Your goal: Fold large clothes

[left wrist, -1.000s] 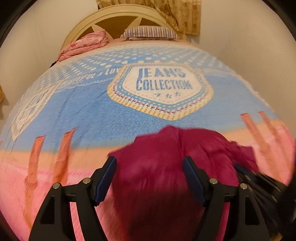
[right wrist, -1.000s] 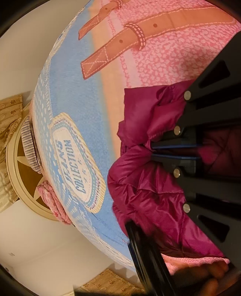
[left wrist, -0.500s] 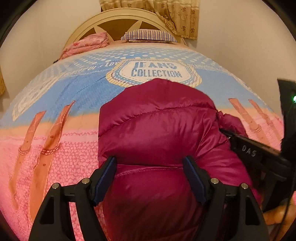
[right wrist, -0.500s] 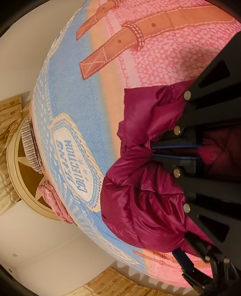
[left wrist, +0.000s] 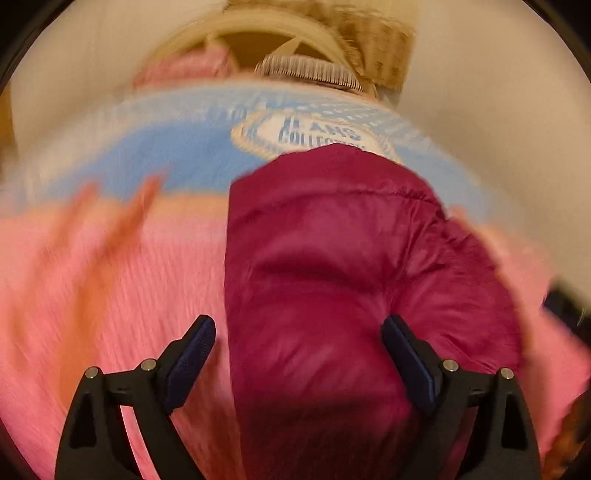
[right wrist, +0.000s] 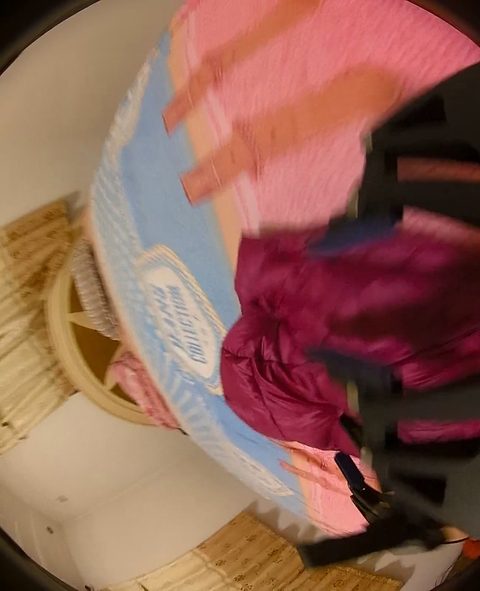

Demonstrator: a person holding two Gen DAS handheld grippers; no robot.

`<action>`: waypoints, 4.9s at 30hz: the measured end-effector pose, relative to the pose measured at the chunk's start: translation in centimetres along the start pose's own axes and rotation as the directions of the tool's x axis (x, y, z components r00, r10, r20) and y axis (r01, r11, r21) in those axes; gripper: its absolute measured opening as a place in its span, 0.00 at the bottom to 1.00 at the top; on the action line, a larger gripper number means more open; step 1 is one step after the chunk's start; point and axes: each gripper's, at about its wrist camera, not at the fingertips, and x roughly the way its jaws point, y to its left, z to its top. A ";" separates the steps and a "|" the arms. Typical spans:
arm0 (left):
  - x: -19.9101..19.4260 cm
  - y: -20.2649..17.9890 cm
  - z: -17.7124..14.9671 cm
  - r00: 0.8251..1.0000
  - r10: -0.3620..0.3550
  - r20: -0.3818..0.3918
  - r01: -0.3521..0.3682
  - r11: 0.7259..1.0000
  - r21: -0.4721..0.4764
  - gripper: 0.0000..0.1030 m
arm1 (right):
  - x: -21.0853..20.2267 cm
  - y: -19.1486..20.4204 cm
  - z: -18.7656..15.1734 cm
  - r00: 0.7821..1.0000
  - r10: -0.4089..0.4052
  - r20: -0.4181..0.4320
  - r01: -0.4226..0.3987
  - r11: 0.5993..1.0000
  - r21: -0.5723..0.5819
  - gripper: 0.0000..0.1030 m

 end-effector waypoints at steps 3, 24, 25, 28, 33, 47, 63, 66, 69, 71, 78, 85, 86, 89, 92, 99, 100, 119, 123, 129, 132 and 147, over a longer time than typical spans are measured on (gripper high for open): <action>-1.2 5.1 -1.4 0.983 -0.183 -0.032 0.167 0.946 -0.277 0.90 | -4.8 -3.2 -1.8 1.000 -0.024 0.016 0.024 1.000 0.013 0.79; 2.0 4.1 0.6 0.951 -0.309 -0.013 0.302 0.938 -0.171 0.90 | 4.7 -3.1 -2.0 0.951 0.247 -0.188 -0.224 0.965 0.133 0.87; 2.2 3.9 0.6 0.947 -0.321 -0.011 0.315 0.935 -0.166 0.90 | 5.2 -3.0 -1.8 0.943 0.275 -0.188 -0.251 0.957 0.143 0.88; 2.3 4.0 0.4 0.938 -0.346 0.005 0.343 0.929 -0.135 0.90 | 6.3 -2.1 -1.9 0.925 0.315 -0.214 -0.295 0.948 0.118 0.94; 2.2 3.6 0.2 0.939 -0.345 0.010 0.344 0.935 -0.084 0.90 | 7.1 -0.1 -2.3 0.929 0.282 -0.240 -0.287 0.958 0.014 1.00; -3.7 0.8 -3.2 0.905 -0.424 -0.029 0.424 0.905 -0.001 0.69 | 0.6 1.7 -6.1 0.903 0.322 -0.284 -0.312 0.947 0.081 0.34; -6.3 -21.5 -3.6 0.726 -0.669 -0.163 0.687 0.716 0.124 0.69 | -22.3 -6.4 -2.1 0.990 0.126 0.061 -0.131 0.989 0.071 0.32; -3.9 -25.3 -4.5 0.770 -0.612 -0.181 0.637 0.751 0.172 0.69 | -22.8 -9.6 -1.7 0.997 0.037 0.063 -0.041 0.996 0.076 0.32; -0.9 -27.7 -4.7 0.813 -0.550 -0.193 0.581 0.789 0.200 0.69 | -21.1 -13.6 -1.2 0.999 -0.002 0.044 -0.004 0.992 0.129 0.32; 1.3 -28.9 -4.6 0.846 -0.495 -0.198 0.530 0.821 0.211 0.69 | -19.3 -16.1 -0.7 0.999 -0.019 0.029 0.014 0.989 0.149 0.32; 6.3 -30.1 -5.8 0.951 -0.268 -0.152 0.302 0.907 0.295 0.69 | -11.7 -22.2 0.3 0.996 -0.047 -0.073 0.061 0.978 0.201 0.32; 7.2 -30.3 -6.3 0.970 -0.211 -0.120 0.240 0.904 0.353 0.74 | -12.3 -24.6 0.5 0.998 -0.029 -0.053 0.045 0.946 0.321 0.61; 7.0 -30.4 -6.5 0.971 -0.208 -0.116 0.236 0.904 0.357 0.74 | -13.3 -24.3 0.4 0.998 -0.045 -0.035 0.054 0.945 0.322 0.61; 8.0 -30.4 -6.2 0.973 -0.202 -0.112 0.228 0.909 0.350 0.75 | -17.6 -21.5 0.4 0.984 -0.168 0.058 0.146 0.952 0.270 0.61; 7.5 -31.0 -6.8 0.981 -0.173 -0.090 0.194 0.904 0.380 0.76 | -20.2 -19.9 0.9 0.959 -0.247 0.140 0.213 0.952 0.220 0.53; 6.0 -32.1 -8.2 0.994 -0.105 -0.027 0.105 0.868 0.485 0.77 | -15.3 -18.6 4.7 0.963 -0.256 0.079 0.242 0.957 0.160 0.21; 5.9 -32.2 -8.4 0.995 -0.101 -0.022 0.099 0.866 0.490 0.77 | -14.0 -18.9 5.1 0.962 -0.269 0.045 0.259 0.953 0.159 0.21; 7.1 -32.7 -8.3 1.000 -0.027 -0.012 0.029 0.872 0.489 0.89 | -8.9 -24.6 1.8 0.923 -0.362 -0.129 0.383 0.895 0.230 0.14; 4.9 -31.6 -8.1 0.998 -0.053 -0.037 0.064 0.860 0.506 0.89 | -9.9 -23.2 1.3 0.906 -0.411 -0.099 0.422 0.888 0.182 0.17; 0.5 -30.1 -9.4 0.999 -0.047 0.023 0.027 0.842 0.538 0.89 | -19.0 -17.8 -2.4 0.908 -0.400 0.122 0.380 0.911 0.158 0.52; -1.5 -29.6 -10.3 0.999 -0.035 0.036 0.010 0.838 0.545 0.89 | -23.6 -15.2 -5.0 0.890 -0.412 0.196 0.391 0.910 0.138 0.53; -6.4 -25.3 -19.8 0.990 0.076 -0.115 0.003 0.823 0.569 0.89 | -31.2 -12.1 -12.6 0.842 -0.533 0.083 0.521 0.844 0.132 0.76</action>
